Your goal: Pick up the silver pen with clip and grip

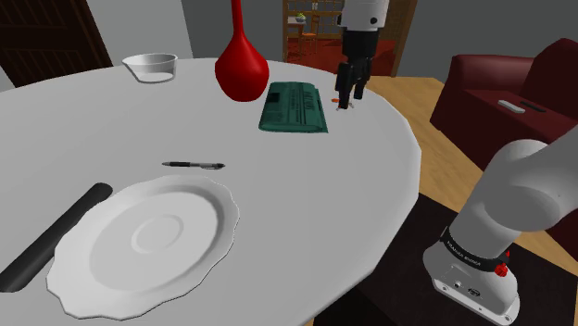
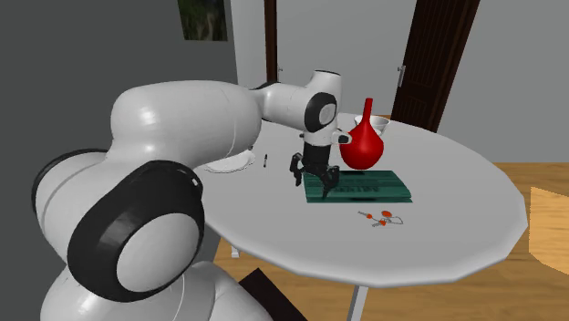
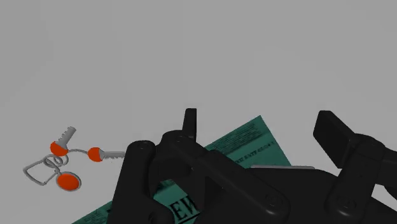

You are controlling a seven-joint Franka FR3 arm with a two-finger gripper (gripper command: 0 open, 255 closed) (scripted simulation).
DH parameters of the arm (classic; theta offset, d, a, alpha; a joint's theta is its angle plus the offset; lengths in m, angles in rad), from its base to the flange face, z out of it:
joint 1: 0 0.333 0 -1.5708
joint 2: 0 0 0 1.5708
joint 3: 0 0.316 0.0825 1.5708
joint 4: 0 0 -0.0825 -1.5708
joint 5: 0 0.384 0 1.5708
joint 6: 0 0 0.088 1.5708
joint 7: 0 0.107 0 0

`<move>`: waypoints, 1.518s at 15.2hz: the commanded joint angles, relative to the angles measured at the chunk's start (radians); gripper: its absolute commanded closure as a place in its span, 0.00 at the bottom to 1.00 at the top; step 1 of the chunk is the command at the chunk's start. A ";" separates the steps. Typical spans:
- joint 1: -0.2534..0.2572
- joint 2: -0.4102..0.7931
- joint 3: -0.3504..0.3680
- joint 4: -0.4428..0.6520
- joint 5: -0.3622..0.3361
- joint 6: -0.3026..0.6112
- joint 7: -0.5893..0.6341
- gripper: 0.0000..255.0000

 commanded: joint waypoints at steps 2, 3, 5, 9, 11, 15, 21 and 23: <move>0.029 0.091 0.038 0.061 0.016 0.035 0.003 0.00; 0.038 0.120 0.050 0.083 0.019 0.045 0.003 0.00; 0.055 0.179 0.073 0.128 0.022 0.061 0.002 0.00; 0.087 0.297 0.118 0.228 0.021 0.086 0.005 0.00; 0.103 0.357 0.141 0.283 0.015 0.094 0.007 0.00; 0.138 0.478 0.186 0.401 -0.005 0.101 0.015 0.00; 0.203 0.669 0.246 0.607 -0.060 0.088 0.032 0.00; 0.230 0.735 0.263 0.684 -0.083 0.075 0.038 0.00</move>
